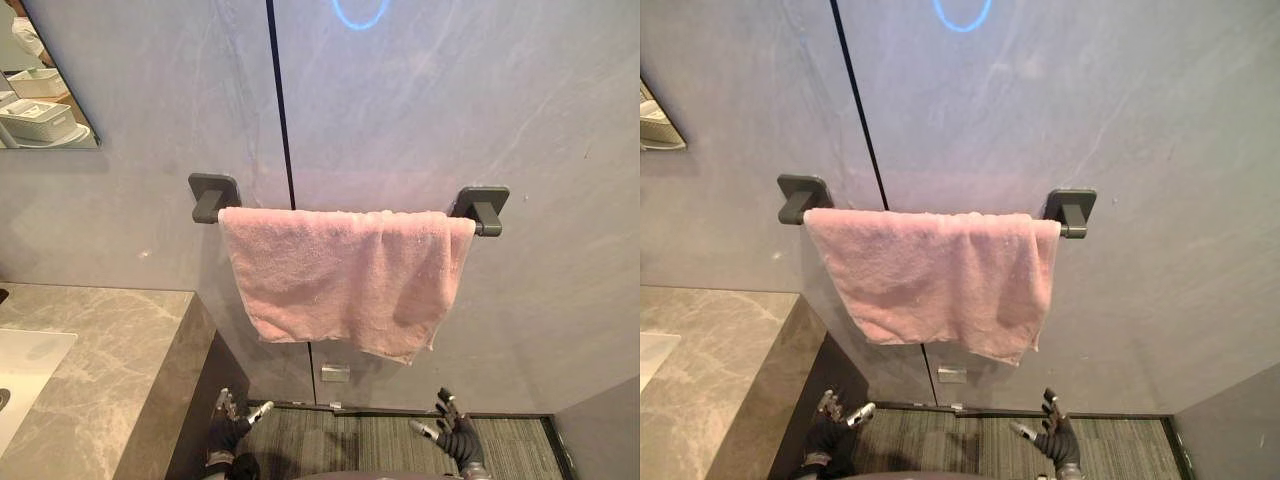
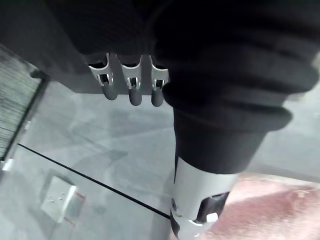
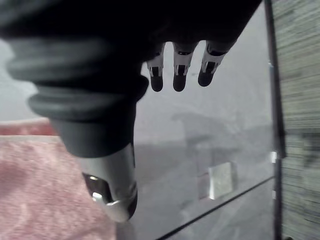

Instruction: Organize washtable

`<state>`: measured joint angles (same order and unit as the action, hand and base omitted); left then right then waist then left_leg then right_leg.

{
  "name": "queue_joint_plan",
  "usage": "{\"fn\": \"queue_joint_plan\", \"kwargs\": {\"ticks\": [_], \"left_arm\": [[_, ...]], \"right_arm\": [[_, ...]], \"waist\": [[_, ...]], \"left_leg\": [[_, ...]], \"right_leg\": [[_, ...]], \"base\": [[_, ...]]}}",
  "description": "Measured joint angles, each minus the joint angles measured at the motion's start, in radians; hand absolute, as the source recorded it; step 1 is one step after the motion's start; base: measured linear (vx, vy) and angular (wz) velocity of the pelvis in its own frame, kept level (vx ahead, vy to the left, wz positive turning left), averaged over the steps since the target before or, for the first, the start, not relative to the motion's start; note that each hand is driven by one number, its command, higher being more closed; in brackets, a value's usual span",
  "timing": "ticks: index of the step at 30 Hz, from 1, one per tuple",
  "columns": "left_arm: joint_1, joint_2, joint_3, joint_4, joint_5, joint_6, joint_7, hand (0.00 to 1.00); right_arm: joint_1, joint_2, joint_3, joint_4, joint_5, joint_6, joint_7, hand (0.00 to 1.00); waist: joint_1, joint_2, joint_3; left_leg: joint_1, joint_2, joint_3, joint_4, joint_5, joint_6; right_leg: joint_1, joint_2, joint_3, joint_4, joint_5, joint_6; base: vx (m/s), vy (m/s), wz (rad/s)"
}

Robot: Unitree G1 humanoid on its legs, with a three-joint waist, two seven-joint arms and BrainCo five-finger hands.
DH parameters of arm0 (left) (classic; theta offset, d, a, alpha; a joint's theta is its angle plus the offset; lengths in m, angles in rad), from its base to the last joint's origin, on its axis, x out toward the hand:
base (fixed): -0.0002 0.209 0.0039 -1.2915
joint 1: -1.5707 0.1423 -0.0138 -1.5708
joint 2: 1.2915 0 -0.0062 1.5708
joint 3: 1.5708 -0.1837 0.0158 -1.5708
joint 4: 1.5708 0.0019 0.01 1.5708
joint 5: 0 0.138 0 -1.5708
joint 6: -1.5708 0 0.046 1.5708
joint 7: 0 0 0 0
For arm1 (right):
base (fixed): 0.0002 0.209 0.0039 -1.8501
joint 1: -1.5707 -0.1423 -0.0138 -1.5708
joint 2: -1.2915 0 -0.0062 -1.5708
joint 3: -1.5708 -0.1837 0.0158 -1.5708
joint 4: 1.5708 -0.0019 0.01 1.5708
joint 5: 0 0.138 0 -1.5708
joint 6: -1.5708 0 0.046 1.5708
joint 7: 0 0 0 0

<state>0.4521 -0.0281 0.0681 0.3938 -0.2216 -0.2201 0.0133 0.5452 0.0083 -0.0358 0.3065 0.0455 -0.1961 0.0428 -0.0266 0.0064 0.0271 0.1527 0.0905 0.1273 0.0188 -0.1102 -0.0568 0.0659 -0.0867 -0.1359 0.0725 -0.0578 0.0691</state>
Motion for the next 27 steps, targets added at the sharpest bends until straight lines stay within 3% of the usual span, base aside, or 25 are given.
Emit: {"fn": "queue_joint_plan", "kwargs": {"ticks": [5,11,27], "left_arm": [[-0.057,0.005,0.001,0.167,0.022,0.011,0.034,0.0],[-0.108,0.027,0.001,0.35,0.059,0.021,0.056,0.0],[-0.241,0.061,0.008,0.542,0.078,0.041,0.058,0.0]], "right_arm": [[-0.073,-0.012,-0.012,0.163,0.0,0.01,-0.023,0.0],[-0.187,-0.017,-0.07,0.352,0.0,0.01,-0.049,0.0],[-0.35,-0.037,-0.115,0.589,0.001,0.03,-0.082,0.0]], "waist": [[0.01,0.009,-0.008],[0.013,0.0,-0.008],[0.013,-0.006,0.025]], "left_leg": [[0.002,0.0,0.002,-0.002,0.001,-0.003],[0.004,0.005,-0.002,-0.015,0.011,-0.017],[0.009,0.002,-0.017,-0.024,0.013,-0.019]], "right_leg": [[0.001,0.0,0.002,-0.002,0.001,0.0],[0.012,0.009,0.004,-0.034,0.021,-0.005],[0.039,0.031,0.003,-0.113,0.061,-0.012]], "base": [[0.0,0.0,0.0],[-0.02,-0.011,0.0],[-0.01,-0.005,0.0]]}}
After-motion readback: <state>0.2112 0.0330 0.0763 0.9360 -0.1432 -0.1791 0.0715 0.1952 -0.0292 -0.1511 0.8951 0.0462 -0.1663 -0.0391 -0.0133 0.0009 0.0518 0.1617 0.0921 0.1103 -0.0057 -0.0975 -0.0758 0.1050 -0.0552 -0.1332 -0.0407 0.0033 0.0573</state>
